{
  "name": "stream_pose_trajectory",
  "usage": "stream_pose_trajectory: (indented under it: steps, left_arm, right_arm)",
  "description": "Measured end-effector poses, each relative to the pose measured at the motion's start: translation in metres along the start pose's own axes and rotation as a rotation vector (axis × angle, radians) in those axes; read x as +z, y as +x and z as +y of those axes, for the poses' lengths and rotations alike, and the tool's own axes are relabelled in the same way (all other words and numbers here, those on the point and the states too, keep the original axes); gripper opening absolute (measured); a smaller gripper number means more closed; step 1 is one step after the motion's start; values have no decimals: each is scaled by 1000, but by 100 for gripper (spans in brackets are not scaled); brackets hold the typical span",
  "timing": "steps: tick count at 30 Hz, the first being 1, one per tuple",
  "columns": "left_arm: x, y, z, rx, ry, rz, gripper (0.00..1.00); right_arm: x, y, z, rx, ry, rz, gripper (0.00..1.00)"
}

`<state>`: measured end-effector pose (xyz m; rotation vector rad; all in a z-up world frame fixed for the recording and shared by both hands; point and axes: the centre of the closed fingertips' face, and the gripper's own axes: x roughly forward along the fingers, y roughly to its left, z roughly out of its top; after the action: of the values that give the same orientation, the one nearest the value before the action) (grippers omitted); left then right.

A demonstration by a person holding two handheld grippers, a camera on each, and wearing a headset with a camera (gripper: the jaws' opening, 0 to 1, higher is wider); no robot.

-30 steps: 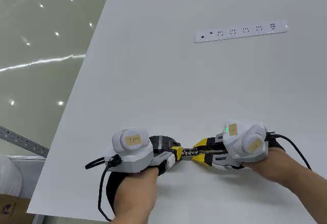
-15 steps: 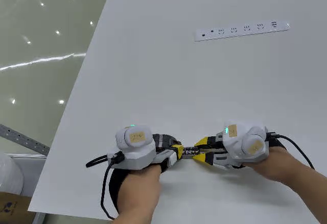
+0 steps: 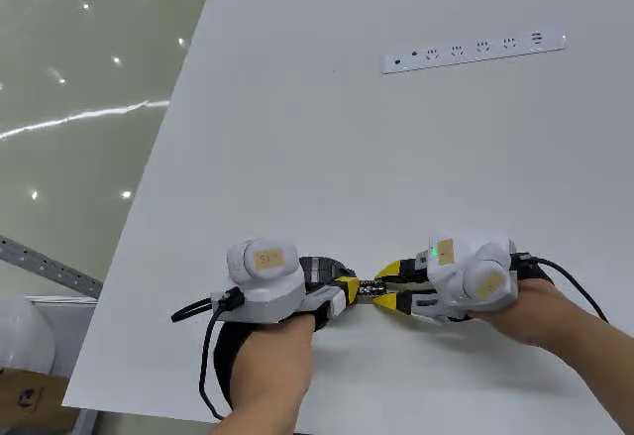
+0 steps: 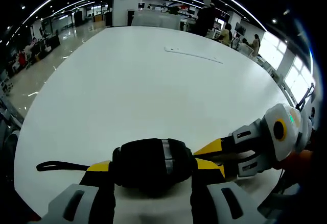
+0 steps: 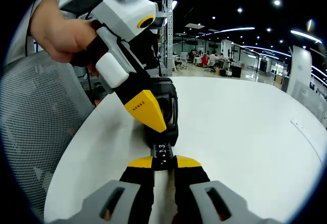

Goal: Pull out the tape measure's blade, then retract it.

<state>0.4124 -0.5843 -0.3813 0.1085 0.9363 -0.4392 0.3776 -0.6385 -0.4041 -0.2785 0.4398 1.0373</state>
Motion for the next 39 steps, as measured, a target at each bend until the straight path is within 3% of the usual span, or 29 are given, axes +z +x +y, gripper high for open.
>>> stream_pose_trajectory:
  steps: [26, 39]
  left_arm:
    - [2, 0, 2, -2, -17, -10, 57]
    - [3, -1, 5, -33, -42, -25, 59]
  right_arm:
    - [8, 15, -2, 3, -25, 15, 12]
    - [7, 14, -2, 2, -8, 21, 14]
